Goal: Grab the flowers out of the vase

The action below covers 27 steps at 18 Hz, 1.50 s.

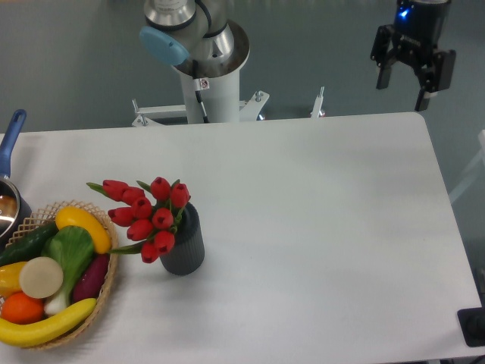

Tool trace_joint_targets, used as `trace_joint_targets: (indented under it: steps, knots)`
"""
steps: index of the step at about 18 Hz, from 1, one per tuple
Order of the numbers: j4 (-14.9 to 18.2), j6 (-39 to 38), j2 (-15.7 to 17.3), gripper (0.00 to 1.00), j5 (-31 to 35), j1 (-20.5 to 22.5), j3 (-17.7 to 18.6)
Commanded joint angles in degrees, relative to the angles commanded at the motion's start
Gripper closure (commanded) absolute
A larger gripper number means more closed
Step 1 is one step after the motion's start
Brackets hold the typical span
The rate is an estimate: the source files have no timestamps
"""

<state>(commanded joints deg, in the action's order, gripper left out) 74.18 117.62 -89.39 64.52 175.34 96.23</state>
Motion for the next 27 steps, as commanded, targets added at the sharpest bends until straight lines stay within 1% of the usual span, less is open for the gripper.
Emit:
trace_joint_targets:
  steps: [2,3,5,7,9,12,15,17,18,19,21,22,24,25,26,27]
  knots:
    - [-0.61,-4.31,0.88,0.0,-1.5,-0.18,1.67]
    - [-2.01,-5.81,1.32,0.0,-2.81,-0.09,2.72]
    - [-4.73,-10.19,2.28,0.0,-7.54,0.0,5.7]
    - [-6.23,-15.81,2.64,0.0,-11.51,-0.09,7.82]
    - [-6.24,-20.83,2.64,0.0,-12.84,-0.61,8.7]
    - [-6.24,-27.6,2.55,0.0,-13.37,-3.77,10.11]
    - [-6.33,-29.54,2.73,0.0,-15.12,-7.11,12.83]
    - [-6.5,-31.65,2.64,0.0,-18.8,-9.4,14.15]
    - [-7.11,-32.53,2.55,0.0,-20.47,-9.67,14.76]
    - [-8.08,-32.8,2.55,0.0,-21.62,-9.84,15.47]
    - [-10.8,-33.5,2.38,0.0,-22.51,-12.12,16.96]
    - [-13.07,-34.03,2.11,0.0,-22.34,-13.26,18.01]
    - [-19.48,-34.64,1.32,0.0,-22.94,-14.67,20.56]
    - [-20.99,-36.21,0.1,0.0,-23.99,-15.46,20.66]
    - [-22.05,-38.49,-0.87,0.0,-24.96,-17.38,20.31]
    - [-23.02,-40.26,-0.88,0.0,-25.06,-18.1,20.05]
